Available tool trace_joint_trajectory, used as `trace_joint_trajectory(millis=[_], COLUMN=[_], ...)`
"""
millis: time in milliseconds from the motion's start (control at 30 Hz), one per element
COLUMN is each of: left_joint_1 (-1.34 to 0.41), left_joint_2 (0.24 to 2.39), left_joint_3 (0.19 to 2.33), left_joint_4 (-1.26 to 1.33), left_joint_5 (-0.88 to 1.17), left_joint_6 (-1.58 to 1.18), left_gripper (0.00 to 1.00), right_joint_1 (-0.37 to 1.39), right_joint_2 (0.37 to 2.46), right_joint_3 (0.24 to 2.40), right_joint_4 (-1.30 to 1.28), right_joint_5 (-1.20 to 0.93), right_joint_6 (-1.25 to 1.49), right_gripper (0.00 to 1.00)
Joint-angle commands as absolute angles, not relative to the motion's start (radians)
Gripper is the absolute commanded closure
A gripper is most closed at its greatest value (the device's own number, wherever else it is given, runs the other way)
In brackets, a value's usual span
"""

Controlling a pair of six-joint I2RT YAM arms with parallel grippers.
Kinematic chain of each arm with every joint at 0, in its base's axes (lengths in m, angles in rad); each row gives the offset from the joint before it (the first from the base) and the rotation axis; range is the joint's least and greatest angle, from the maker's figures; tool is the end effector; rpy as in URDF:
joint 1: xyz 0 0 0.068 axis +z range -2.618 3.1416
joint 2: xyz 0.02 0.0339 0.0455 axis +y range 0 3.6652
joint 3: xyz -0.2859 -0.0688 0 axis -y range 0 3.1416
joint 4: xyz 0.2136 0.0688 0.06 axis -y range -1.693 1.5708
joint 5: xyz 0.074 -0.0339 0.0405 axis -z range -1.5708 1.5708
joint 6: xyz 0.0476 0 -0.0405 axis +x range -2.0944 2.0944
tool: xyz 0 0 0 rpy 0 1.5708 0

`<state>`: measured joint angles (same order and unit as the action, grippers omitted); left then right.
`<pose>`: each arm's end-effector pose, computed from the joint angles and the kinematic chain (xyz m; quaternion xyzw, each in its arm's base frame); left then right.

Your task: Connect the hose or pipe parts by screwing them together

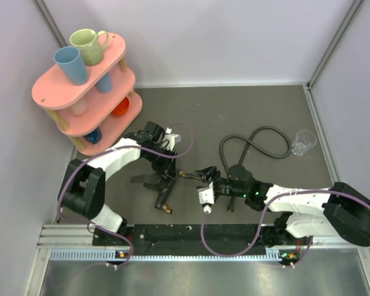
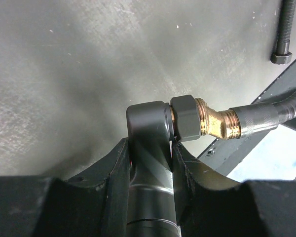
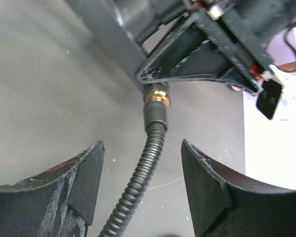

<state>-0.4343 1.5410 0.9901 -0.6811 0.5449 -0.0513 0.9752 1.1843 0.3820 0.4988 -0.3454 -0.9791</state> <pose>0.2282 -0.1331 0.2304 0.2252 0.9233 -0.2965 0.0938 0.1085 0.1888 0.2309 -0.7150 0.3598 0.1373 0.5835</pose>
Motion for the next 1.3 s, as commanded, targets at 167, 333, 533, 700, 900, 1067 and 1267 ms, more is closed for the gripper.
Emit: trace_joint_trajectory(millis=[167,333,533,700,900,1067,1267], left_joint_1=[-0.437,-0.437,-0.437,-0.437,-0.437,-0.437,-0.437], left_joint_2=[1.552,1.568,1.566,1.58,1.588,1.582,1.548], left_joint_3=[1.051,1.054,1.051,1.051,1.06,1.054,0.999], left_joint_4=[-0.718,-0.721,-0.719,-0.712,-0.712,-0.689,-0.6], left_joint_5=[0.692,0.706,0.707,0.71,0.704,0.709,0.713], left_joint_6=[-0.045,-0.041,-0.046,-0.048,-0.049,-0.064,-0.109], left_gripper=[1.0,1.0,1.0,1.0,1.0,1.0,1.0], right_joint_1=[1.035,1.046,1.046,1.051,1.051,1.052,1.051], right_joint_2=[1.331,1.411,1.456,1.483,1.483,1.483,1.483], right_joint_3=[0.479,0.491,0.502,0.508,0.52,0.535,0.558], right_joint_4=[0.523,0.601,0.655,0.721,0.727,0.741,0.785], right_joint_5=[-0.176,-0.178,-0.21,-0.23,-0.259,-0.301,-0.321], right_joint_6=[-1.193,-1.232,-1.221,-1.19,-1.17,-1.117,-0.931], right_gripper=[0.39,0.45,0.52,0.51,0.65,0.98,1.0])
